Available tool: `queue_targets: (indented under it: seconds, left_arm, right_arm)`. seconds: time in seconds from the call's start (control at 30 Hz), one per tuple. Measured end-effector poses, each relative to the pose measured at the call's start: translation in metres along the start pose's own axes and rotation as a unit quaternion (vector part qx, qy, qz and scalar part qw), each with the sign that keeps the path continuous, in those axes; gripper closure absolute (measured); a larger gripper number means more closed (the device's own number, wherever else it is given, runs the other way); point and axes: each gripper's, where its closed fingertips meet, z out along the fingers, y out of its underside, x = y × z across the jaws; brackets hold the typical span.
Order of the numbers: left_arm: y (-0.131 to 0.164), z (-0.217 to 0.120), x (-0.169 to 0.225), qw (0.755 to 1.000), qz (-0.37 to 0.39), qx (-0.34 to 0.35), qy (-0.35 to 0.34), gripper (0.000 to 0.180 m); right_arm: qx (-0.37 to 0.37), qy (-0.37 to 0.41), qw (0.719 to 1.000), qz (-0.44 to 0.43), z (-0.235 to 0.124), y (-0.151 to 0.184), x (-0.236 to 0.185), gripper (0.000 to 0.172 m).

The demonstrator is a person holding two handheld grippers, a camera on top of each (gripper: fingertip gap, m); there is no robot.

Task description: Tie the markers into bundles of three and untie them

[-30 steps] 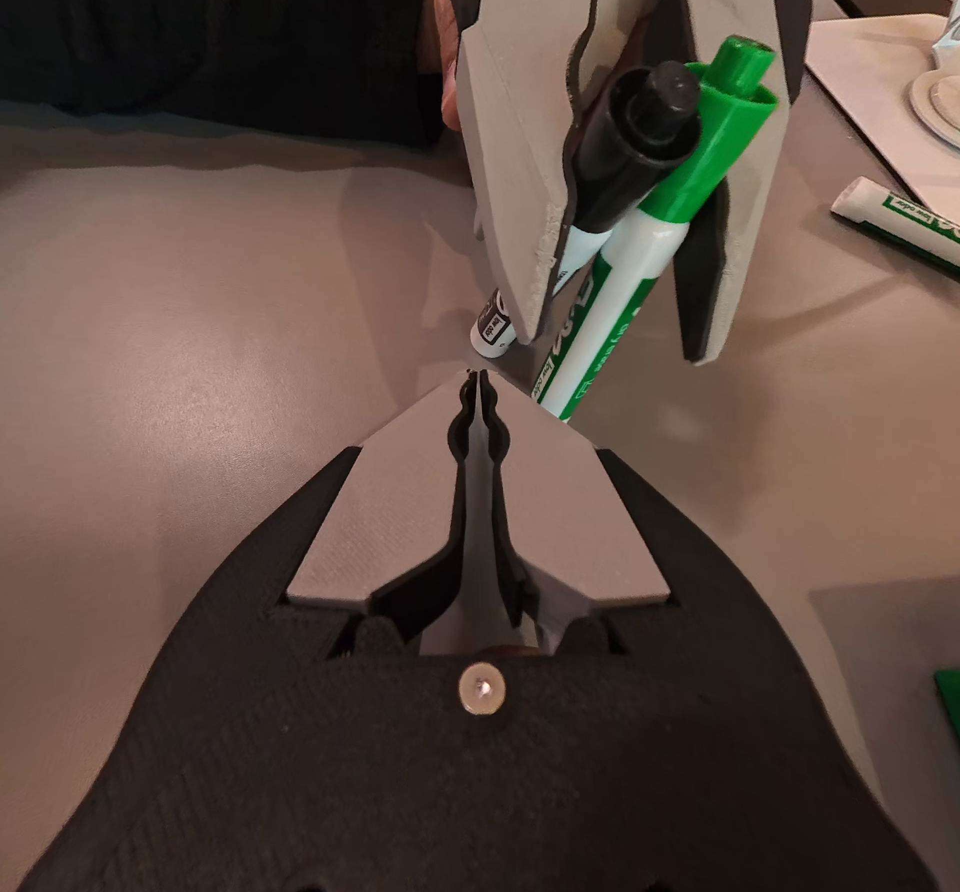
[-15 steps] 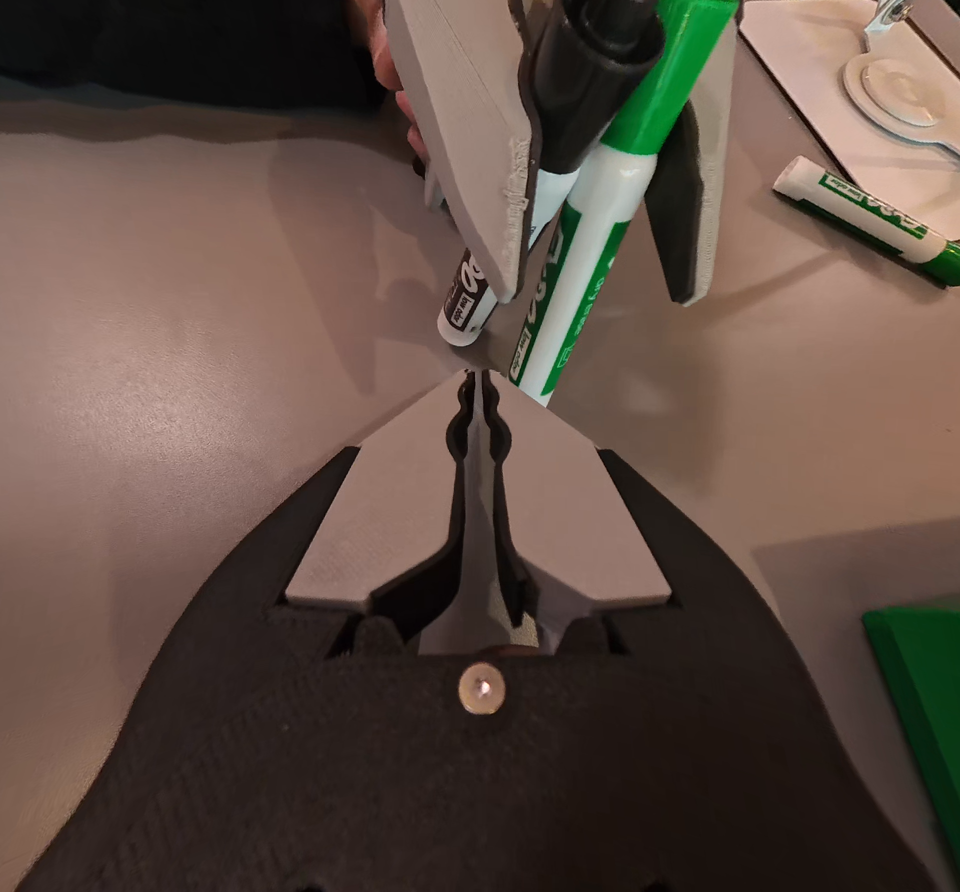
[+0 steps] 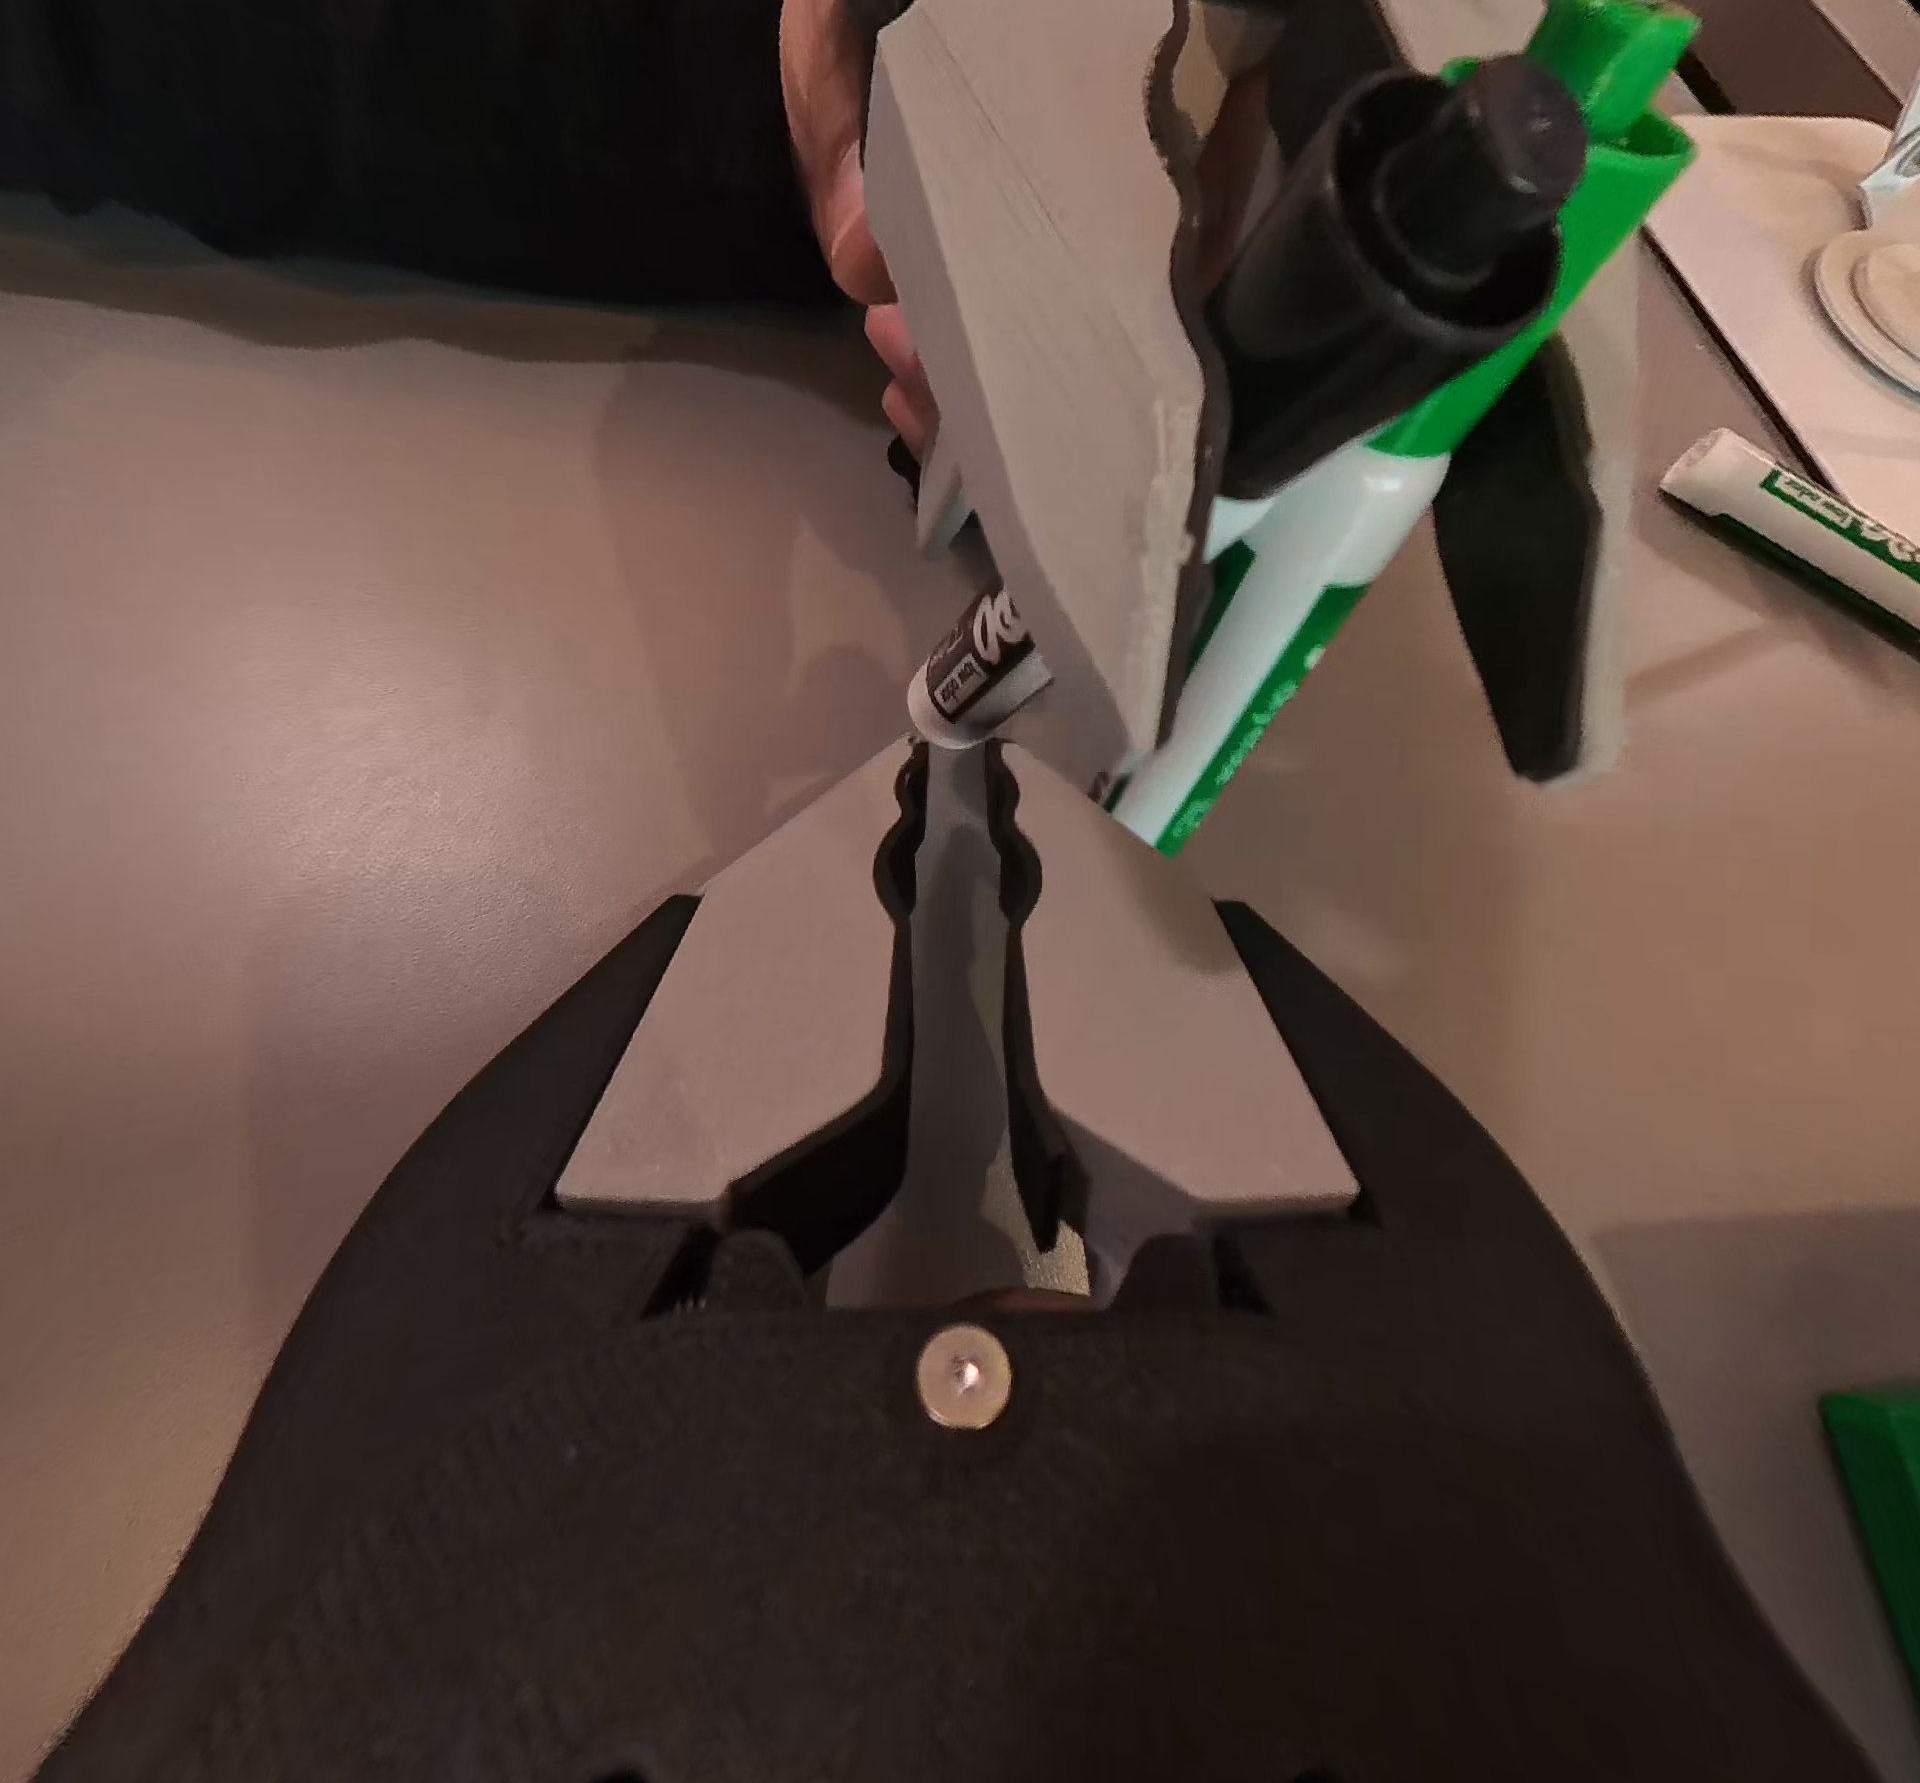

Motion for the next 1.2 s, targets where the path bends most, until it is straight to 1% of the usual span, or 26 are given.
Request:
queue_targets:
  seconds: [0.1,0.17,0.2,0.27,0.3,0.33,0.37,0.4,0.47,0.5,0.6,0.67,0.73,0.8,0.87,0.97,1.03,1.1,1.2]
  left_arm:
    - [-0.005,-0.005,-0.004,1.000,-0.010,0.019,-0.007,0.146]
    - [-0.007,-0.008,-0.006,0.999,-0.014,0.031,-0.015,0.146]
    - [-0.008,-0.009,-0.007,0.999,-0.014,0.033,-0.017,0.146]
    - [-0.007,-0.008,-0.006,0.999,-0.010,0.031,-0.015,0.148]
    - [-0.007,-0.007,-0.005,0.999,-0.006,0.029,-0.015,0.158]
    - [-0.008,-0.007,-0.006,0.999,0.000,0.030,-0.021,0.163]
    - [-0.009,-0.006,-0.006,0.999,0.005,0.031,-0.024,0.163]
    - [-0.010,-0.006,-0.005,0.999,0.006,0.031,-0.025,0.164]
    - [-0.010,-0.006,-0.006,0.999,0.006,0.033,-0.028,0.164]
    - [-0.010,-0.007,-0.007,0.999,0.003,0.035,-0.028,0.164]
    - [-0.010,-0.010,-0.008,0.999,-0.010,0.039,-0.023,0.164]
    - [-0.010,-0.010,-0.007,0.999,-0.005,0.038,-0.022,0.164]
    - [-0.008,-0.010,-0.006,0.999,-0.001,0.031,-0.024,0.164]
    - [-0.005,-0.012,-0.008,0.999,0.004,0.017,-0.037,0.157]
    - [-0.003,-0.017,-0.013,0.998,0.011,-0.002,-0.060,0.145]
    - [-0.009,-0.032,-0.020,0.996,0.000,-0.015,-0.093,0.131]
    - [-0.003,-0.044,-0.032,0.989,-0.029,-0.049,-0.139,0.128]
    - [0.015,-0.057,-0.042,0.974,-0.060,-0.118,-0.182,0.128]
    - [0.036,-0.074,-0.048,0.950,-0.052,-0.196,-0.239,0.130]
  right_arm:
    - [0.020,0.008,1.000,0.009,-0.013,-0.004,0.007,0.159]
    - [0.055,0.020,0.998,0.025,-0.024,-0.012,0.014,0.156]
    - [0.079,0.019,0.996,0.040,-0.028,-0.017,0.017,0.151]
    - [0.115,0.018,0.990,0.078,-0.032,-0.025,0.023,0.128]
    - [0.120,0.018,0.988,0.091,-0.032,-0.025,0.025,0.120]
    - [0.122,0.019,0.988,0.096,-0.030,-0.025,0.027,0.116]
    - [0.121,0.020,0.988,0.095,-0.028,-0.024,0.027,0.116]
    - [0.119,0.020,0.988,0.093,-0.025,-0.023,0.026,0.118]
    - [0.090,0.019,0.992,0.092,-0.016,-0.017,0.025,0.134]
    - [0.077,0.025,0.993,0.090,-0.013,-0.015,0.026,0.138]
    - [0.056,0.024,0.995,0.079,-0.006,-0.012,0.022,0.140]
    - [0.052,0.030,0.996,0.069,-0.005,-0.012,0.022,0.152]
    - [0.050,0.038,0.996,0.068,-0.004,-0.012,0.023,0.153]
    - [0.051,0.033,0.996,0.070,-0.004,-0.012,0.023,0.154]
    - [0.053,0.032,0.995,0.074,-0.005,-0.012,0.023,0.155]
    - [0.051,0.039,0.995,0.070,-0.006,-0.010,0.024,0.155]
    - [0.040,0.046,0.996,0.069,-0.005,-0.007,0.025,0.151]
    - [0.023,0.050,0.996,0.069,-0.003,-0.002,0.027,0.151]
    - [0.033,0.049,0.996,0.071,-0.006,-0.003,0.028,0.157]
